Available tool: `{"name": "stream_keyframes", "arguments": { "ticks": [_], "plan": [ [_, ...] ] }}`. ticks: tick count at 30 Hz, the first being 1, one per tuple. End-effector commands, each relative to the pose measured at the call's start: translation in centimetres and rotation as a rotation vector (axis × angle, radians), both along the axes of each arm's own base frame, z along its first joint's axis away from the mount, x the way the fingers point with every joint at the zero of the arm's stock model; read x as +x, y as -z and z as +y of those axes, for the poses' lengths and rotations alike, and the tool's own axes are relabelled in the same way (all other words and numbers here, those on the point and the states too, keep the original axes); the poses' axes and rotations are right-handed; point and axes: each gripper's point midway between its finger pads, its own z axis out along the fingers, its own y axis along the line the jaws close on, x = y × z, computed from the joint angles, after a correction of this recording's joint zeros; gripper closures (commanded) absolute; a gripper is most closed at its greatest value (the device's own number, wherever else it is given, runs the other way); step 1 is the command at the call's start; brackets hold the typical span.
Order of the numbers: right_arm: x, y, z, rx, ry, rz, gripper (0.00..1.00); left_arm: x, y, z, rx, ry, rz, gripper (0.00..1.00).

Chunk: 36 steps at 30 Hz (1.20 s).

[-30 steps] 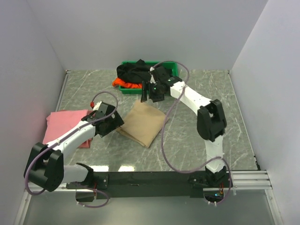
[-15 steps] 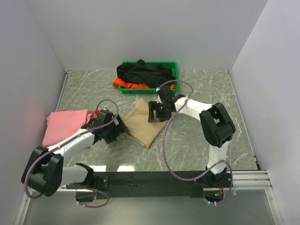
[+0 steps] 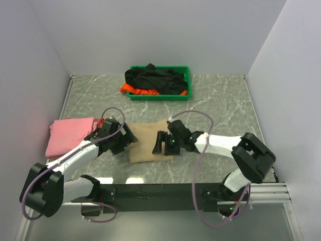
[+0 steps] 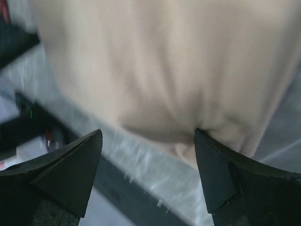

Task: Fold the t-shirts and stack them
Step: Fold the tshirt, then neatly place the folded tshirt to the corner

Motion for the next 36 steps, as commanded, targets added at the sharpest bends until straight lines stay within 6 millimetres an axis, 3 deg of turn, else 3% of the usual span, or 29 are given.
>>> {"name": "stream_keyframes", "arguments": {
  "ticks": [1,2,3,4,8,10,15,19,21,25,28,31,36],
  "plan": [
    [-2.6,-3.0,1.1,0.066,0.026,0.010,0.14,0.5,-1.7,1.2,0.043,-0.045,-0.044,0.01],
    [-2.7,-3.3,0.1,0.017,0.013,-0.013,0.13,0.4,-2.1,1.4,0.048,-0.048,-0.056,0.01],
    [-1.3,-4.2,-0.8,-0.033,0.053,-0.084,0.13,0.2,-2.1,1.6,0.050,-0.050,-0.052,0.01],
    [-0.2,-6.8,-0.6,-0.018,0.062,-0.151,0.12,0.4,-2.0,2.2,0.074,-0.072,-0.062,0.01],
    [1.1,-10.0,-0.2,0.022,0.037,-0.239,0.11,0.8,-2.3,2.2,0.075,-0.062,-0.089,0.01],
    [1.6,-10.5,0.5,0.055,0.014,-0.232,0.11,1.6,-2.7,1.8,0.065,-0.045,-0.119,0.01],
    [5.1,-10.8,1.5,0.115,0.015,-0.243,0.11,3.8,-2.5,0.8,0.085,0.002,-0.139,0.01],
    [8.3,-9.5,0.9,0.124,0.037,-0.225,0.11,5.3,-1.8,-0.2,0.085,0.041,-0.132,0.06],
    [8.6,-9.0,1.3,0.150,-0.003,-0.201,0.11,5.7,-1.1,-0.7,0.087,0.067,-0.110,0.12],
    [9.6,-4.4,1.1,0.097,0.001,-0.115,0.11,5.6,0.6,-1.2,0.092,0.105,-0.075,0.19],
    [10.2,-1.2,-0.2,0.050,0.058,-0.057,0.11,5.2,2.1,-1.1,0.108,0.121,-0.037,0.28],
    [10.4,0.6,-1.5,-0.009,0.103,-0.037,0.10,4.9,3.1,-0.9,0.123,0.130,-0.010,0.31],
    [10.1,-0.1,-1.3,0.017,0.088,-0.044,0.11,3.5,4.5,-1.2,0.192,0.147,0.033,0.41]
  ]
}}
